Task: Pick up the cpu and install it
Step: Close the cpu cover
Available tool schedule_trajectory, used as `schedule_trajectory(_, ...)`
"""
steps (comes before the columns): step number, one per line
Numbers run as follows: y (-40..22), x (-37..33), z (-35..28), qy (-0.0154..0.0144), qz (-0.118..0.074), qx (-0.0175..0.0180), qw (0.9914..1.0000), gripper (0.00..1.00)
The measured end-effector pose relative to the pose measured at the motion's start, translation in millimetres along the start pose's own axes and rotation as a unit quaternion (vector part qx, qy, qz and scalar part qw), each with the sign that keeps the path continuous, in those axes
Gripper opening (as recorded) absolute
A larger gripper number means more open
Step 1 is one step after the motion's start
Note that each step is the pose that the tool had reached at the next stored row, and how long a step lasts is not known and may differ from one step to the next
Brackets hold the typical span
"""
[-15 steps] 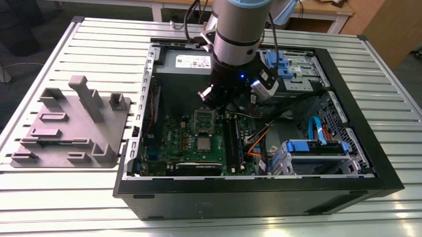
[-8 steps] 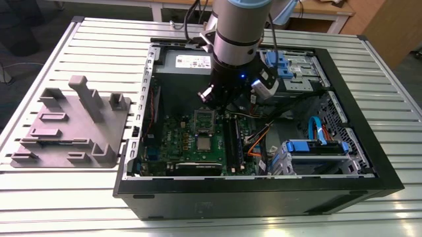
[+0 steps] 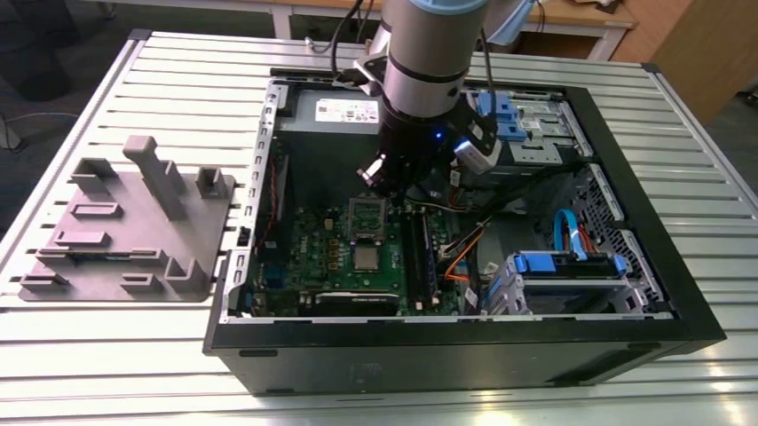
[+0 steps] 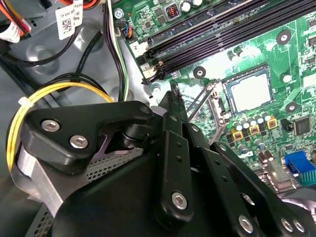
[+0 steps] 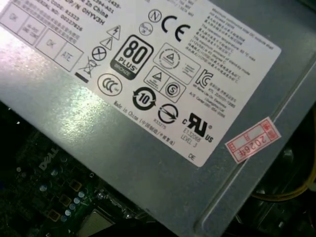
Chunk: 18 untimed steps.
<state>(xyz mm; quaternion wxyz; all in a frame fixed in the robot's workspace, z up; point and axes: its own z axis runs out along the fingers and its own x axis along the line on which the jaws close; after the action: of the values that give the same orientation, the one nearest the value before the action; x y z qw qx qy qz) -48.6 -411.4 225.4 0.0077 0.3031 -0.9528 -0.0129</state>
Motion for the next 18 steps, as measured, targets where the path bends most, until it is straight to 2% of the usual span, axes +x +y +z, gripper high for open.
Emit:
schedule_trajectory(7,0.4,0.7,-2.6,0.0004,-0.018,0.0001,0.99984,0.11)
schedule_trajectory(13,0.6,1.0,-4.8,0.0011,-0.041,0.0002,0.99915,0.11)
schedule_trajectory(18,0.5,1.0,-5.0,0.0014,-0.043,0.0003,0.99905,0.11)
